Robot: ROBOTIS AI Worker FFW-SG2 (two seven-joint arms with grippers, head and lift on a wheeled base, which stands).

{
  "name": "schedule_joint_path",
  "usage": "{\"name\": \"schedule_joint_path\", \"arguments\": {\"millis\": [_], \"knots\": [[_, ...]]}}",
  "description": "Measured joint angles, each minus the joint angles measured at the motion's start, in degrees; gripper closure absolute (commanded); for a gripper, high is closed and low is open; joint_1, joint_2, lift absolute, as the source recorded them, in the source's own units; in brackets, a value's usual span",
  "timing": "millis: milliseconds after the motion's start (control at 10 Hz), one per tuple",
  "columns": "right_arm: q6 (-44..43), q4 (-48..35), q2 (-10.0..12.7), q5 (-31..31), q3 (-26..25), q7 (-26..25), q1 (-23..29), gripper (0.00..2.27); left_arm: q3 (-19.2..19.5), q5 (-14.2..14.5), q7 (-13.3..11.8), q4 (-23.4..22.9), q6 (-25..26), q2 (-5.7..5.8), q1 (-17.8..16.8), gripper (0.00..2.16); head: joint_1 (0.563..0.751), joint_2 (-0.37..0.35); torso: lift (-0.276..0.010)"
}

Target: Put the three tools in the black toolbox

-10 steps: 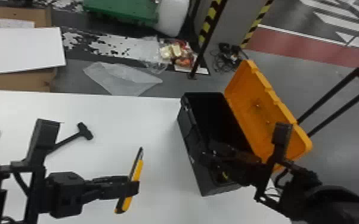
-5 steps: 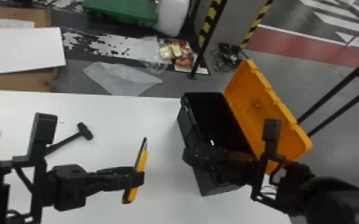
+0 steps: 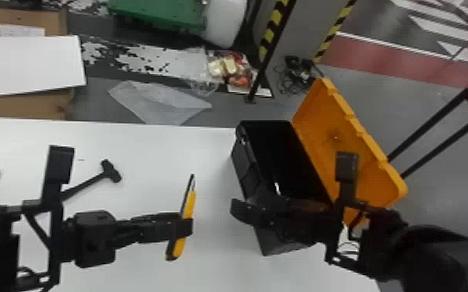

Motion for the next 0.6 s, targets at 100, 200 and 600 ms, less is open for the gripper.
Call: {"name": "schedule_joint_path", "arguments": {"millis": [100, 200, 600], "knots": [[1.5, -1.1, 0.0, -0.3, 0.0, -0.4, 0.2, 0.09, -0.2, 0.0, 0.0, 0.1, -0.2, 0.00, -0.2, 1.00, 0.695, -0.350, -0.055], [2.5, -2.0, 0.0, -0.5, 0.1, -0.6, 0.3, 0.09, -0.3, 0.0, 0.0, 0.3, -0.3, -0.01, -0.3, 1.00, 0.695, -0.350, -0.055], [4.0, -3.1, 0.3, -1.5, 1.3, -1.6, -0.1, 0.09, -0.8, -0.3, 0.3, 0.8, -0.3, -0.01, -0.3, 1.00, 0.695, -0.350, -0.055]]}}
